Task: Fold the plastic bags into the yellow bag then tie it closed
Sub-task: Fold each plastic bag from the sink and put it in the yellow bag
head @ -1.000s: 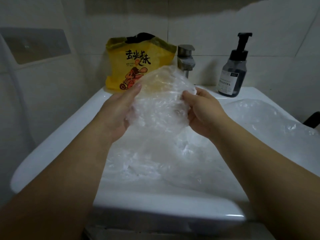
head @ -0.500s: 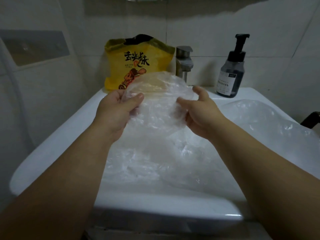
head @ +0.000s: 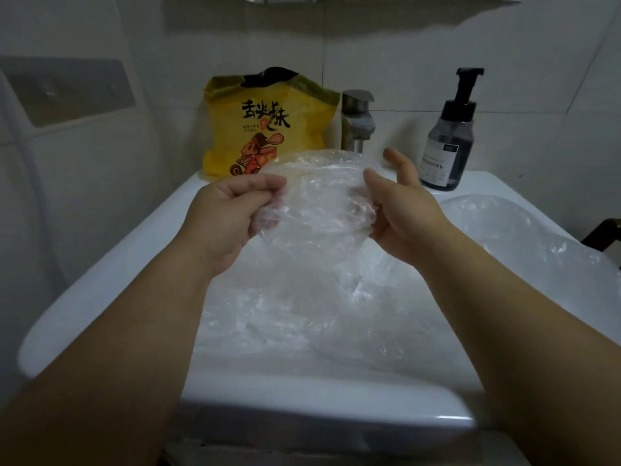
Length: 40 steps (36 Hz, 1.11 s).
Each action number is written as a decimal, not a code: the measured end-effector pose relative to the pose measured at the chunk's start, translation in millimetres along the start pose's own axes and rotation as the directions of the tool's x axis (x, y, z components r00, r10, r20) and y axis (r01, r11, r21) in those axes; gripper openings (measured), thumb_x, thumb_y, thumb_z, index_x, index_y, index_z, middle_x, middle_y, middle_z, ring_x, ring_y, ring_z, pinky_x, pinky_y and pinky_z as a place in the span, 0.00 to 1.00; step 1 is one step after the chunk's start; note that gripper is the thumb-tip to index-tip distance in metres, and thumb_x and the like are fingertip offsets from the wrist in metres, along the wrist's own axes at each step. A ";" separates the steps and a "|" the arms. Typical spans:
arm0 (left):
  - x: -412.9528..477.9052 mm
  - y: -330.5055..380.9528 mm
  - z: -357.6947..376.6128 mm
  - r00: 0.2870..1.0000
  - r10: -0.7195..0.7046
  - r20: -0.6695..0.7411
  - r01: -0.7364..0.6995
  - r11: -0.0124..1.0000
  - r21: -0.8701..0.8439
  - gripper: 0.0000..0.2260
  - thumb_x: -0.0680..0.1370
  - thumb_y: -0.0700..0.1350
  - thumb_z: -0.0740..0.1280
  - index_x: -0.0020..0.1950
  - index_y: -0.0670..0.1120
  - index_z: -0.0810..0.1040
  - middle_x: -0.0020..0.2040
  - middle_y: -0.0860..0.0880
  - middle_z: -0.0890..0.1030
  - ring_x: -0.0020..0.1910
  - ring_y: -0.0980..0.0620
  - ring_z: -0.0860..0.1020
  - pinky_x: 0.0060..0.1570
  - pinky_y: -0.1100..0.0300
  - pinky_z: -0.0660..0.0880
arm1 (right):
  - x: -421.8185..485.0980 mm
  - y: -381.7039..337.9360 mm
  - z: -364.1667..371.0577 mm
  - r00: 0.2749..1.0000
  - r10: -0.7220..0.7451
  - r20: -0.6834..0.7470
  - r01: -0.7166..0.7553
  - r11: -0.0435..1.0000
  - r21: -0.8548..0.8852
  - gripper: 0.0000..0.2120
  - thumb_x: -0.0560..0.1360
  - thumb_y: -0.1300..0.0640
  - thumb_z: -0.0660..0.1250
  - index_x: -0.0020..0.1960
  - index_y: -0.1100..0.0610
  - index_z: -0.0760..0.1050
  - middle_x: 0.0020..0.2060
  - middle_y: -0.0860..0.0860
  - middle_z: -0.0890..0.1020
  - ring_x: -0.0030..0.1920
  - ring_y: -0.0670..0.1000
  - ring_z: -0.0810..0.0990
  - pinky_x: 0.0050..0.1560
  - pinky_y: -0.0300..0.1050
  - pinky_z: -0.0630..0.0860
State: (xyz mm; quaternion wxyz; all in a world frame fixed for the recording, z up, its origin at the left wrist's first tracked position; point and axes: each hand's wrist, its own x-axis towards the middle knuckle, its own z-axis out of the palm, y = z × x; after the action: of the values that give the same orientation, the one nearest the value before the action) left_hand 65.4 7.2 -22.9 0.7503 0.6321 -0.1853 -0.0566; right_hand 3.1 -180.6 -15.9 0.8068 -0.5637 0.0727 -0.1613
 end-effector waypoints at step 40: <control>2.9 -4.6 -7.2 0.995 0.094 -0.034 -0.087 0.981 0.175 0.06 0.78 0.41 0.68 0.42 0.48 0.73 0.37 0.52 0.76 0.32 0.61 0.75 0.34 0.67 0.75 | 0.3 -0.2 -1.2 0.936 -0.339 -0.094 0.255 0.838 -0.483 0.04 0.80 0.57 0.60 0.47 0.53 0.73 0.43 0.52 0.79 0.46 0.54 0.79 0.51 0.52 0.78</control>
State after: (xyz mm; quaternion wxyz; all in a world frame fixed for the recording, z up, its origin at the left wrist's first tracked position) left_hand 71.3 12.1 -27.7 0.6982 0.6868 -0.2022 0.0074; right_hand 3.0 -181.8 -16.1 0.6040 -0.7278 0.0911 -0.3118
